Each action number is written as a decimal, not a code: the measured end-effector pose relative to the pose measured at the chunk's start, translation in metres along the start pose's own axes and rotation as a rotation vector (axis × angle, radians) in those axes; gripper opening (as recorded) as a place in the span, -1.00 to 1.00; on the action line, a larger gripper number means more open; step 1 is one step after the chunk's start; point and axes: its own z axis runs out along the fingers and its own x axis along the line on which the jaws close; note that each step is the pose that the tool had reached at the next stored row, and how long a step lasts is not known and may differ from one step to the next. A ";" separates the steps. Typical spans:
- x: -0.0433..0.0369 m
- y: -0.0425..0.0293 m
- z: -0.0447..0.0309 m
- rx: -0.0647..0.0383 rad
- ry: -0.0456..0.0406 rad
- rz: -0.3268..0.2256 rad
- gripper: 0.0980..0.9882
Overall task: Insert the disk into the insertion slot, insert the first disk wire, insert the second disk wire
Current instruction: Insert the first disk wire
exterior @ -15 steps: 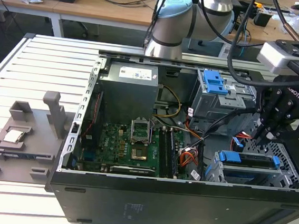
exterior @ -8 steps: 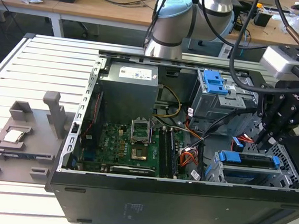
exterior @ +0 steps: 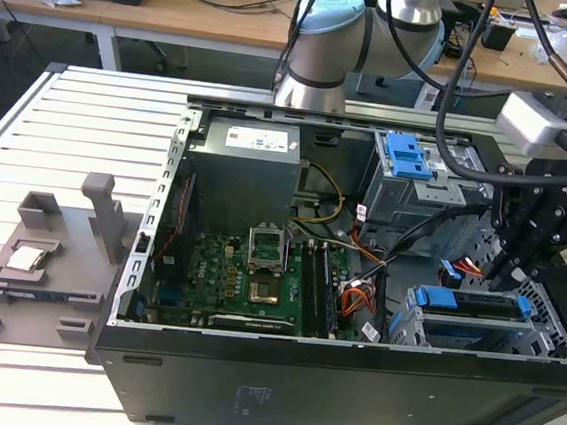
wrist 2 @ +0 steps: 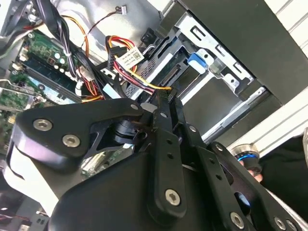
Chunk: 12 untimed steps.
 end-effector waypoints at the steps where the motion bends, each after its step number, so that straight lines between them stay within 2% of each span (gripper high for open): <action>1: 0.0000 0.0000 0.0001 -0.001 -0.0069 0.019 -0.83; 3: 0.0000 0.0000 0.0001 0.002 -0.0361 0.032 -0.83; 4: -0.0001 0.0000 0.0001 0.004 -0.0579 0.038 -0.83; 5: -0.0001 -0.0001 0.0001 0.005 -0.0743 0.046 -0.83; 6: -0.0001 -0.0001 0.0006 0.006 -0.0821 0.063 -0.83; 10: -0.0002 -0.0002 0.0021 0.005 -0.0976 0.117 -0.83; 12: 0.0000 -0.0002 0.0030 0.004 -0.1002 0.147 -0.83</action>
